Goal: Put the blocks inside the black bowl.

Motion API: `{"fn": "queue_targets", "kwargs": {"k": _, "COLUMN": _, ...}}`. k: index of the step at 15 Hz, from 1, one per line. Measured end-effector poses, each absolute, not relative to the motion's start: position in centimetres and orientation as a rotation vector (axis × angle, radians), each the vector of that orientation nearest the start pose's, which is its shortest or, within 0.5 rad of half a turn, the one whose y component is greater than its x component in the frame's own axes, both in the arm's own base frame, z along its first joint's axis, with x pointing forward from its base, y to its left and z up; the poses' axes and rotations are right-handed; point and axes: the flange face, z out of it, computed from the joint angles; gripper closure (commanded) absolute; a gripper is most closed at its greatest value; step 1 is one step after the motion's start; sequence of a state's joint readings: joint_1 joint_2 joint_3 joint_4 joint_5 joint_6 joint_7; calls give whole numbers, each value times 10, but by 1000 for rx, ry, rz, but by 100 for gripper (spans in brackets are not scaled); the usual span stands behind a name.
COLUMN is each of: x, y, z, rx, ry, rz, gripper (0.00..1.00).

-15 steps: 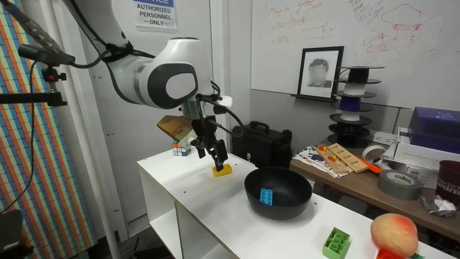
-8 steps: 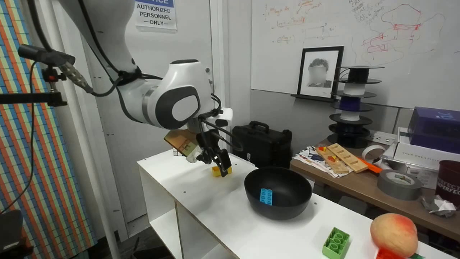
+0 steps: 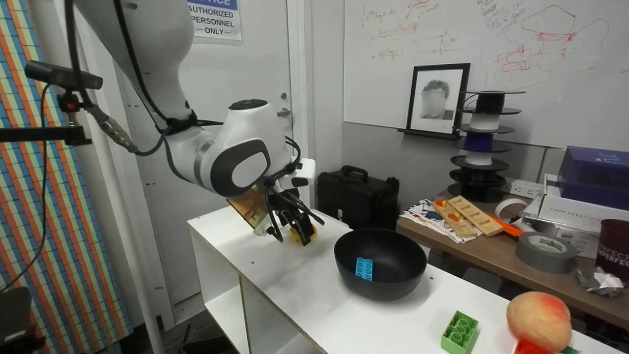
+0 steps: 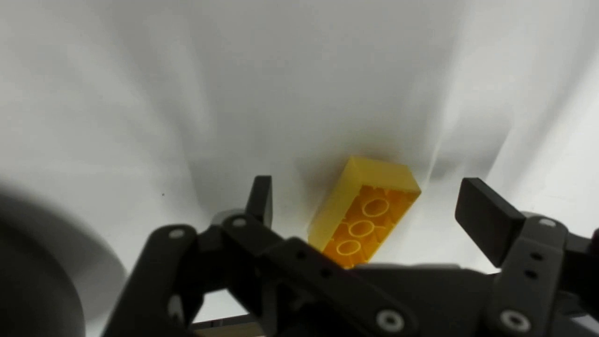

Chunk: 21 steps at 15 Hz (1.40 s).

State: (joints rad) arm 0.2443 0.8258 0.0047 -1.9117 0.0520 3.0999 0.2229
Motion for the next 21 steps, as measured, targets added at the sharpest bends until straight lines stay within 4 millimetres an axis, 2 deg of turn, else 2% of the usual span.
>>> {"fn": "queue_targets", "kwargs": {"k": 6, "x": 623, "y": 152, "z": 92, "rx": -2984, "ry": 48, "rz": -570, "gripper": 74}}
{"fn": "queue_targets", "kwargs": {"k": 8, "x": 624, "y": 152, "z": 92, "rx": -2985, "ry": 49, "rz": -572, "gripper": 87}}
{"fn": "queue_targets", "kwargs": {"k": 13, "x": 621, "y": 142, "z": 94, "rx": -3008, "ry": 71, "rz": -571, "gripper": 87}}
{"fn": "queue_targets", "kwargs": {"k": 15, "x": 617, "y": 137, "z": 106, "rx": -3016, "ry": 103, "rz": -584, "gripper": 87}}
{"fn": "queue_targets", "kwargs": {"k": 17, "x": 609, "y": 142, "z": 134, "rx": -2990, "ry": 117, "rz": -595, "gripper": 87}}
{"fn": "queue_targets", "kwargs": {"k": 19, "x": 598, "y": 151, "z": 170, "rx": -2948, "ry": 116, "rz": -627, "gripper": 87}}
{"fn": "queue_targets", "kwargs": {"k": 21, "x": 589, "y": 150, "z": 211, "rx": -2907, "ry": 137, "rz": -700, "gripper": 87}}
